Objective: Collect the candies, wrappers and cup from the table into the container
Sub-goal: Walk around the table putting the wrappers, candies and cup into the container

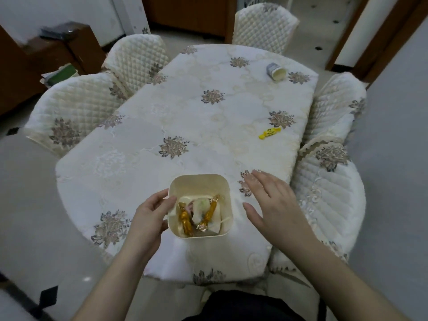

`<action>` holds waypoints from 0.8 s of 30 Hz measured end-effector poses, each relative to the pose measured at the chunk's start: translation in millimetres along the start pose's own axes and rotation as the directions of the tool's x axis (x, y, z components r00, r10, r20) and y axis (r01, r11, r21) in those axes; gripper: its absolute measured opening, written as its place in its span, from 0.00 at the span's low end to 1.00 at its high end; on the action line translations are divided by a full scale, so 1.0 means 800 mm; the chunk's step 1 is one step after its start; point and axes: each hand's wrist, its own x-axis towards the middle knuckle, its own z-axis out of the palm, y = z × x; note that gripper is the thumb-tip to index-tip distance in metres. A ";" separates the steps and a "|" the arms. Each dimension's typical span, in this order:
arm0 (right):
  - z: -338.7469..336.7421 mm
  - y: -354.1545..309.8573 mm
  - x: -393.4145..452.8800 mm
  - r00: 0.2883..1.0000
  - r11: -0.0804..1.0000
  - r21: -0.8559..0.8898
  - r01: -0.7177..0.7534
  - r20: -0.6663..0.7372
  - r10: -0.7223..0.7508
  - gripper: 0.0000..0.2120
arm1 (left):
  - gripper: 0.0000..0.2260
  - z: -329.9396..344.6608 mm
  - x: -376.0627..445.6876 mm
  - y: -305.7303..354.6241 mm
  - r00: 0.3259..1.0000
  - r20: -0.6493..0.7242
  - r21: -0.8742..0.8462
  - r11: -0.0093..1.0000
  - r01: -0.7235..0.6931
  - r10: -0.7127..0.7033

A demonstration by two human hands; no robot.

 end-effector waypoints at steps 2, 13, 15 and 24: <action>-0.004 -0.002 -0.018 0.998 0.997 -0.038 -0.060 -0.032 0.059 0.25 | 0.10 0.007 0.002 0.003 0.998 0.057 0.039 0.999 0.008 -0.010; -0.062 0.026 -0.144 0.874 0.889 -0.069 -0.452 -0.231 0.426 0.26 | 0.09 0.104 -0.025 0.020 0.906 0.422 0.155 0.987 -0.047 -0.023; -0.082 0.047 -0.169 0.835 0.858 -0.085 -0.507 -0.293 0.465 0.26 | 0.09 0.124 -0.037 0.023 0.879 0.478 0.156 0.985 -0.078 -0.006; -0.132 0.116 -0.284 0.731 0.719 -0.180 -0.672 -0.319 0.604 0.28 | 0.08 0.237 -0.103 0.023 0.809 0.588 0.185 0.974 -0.132 -0.002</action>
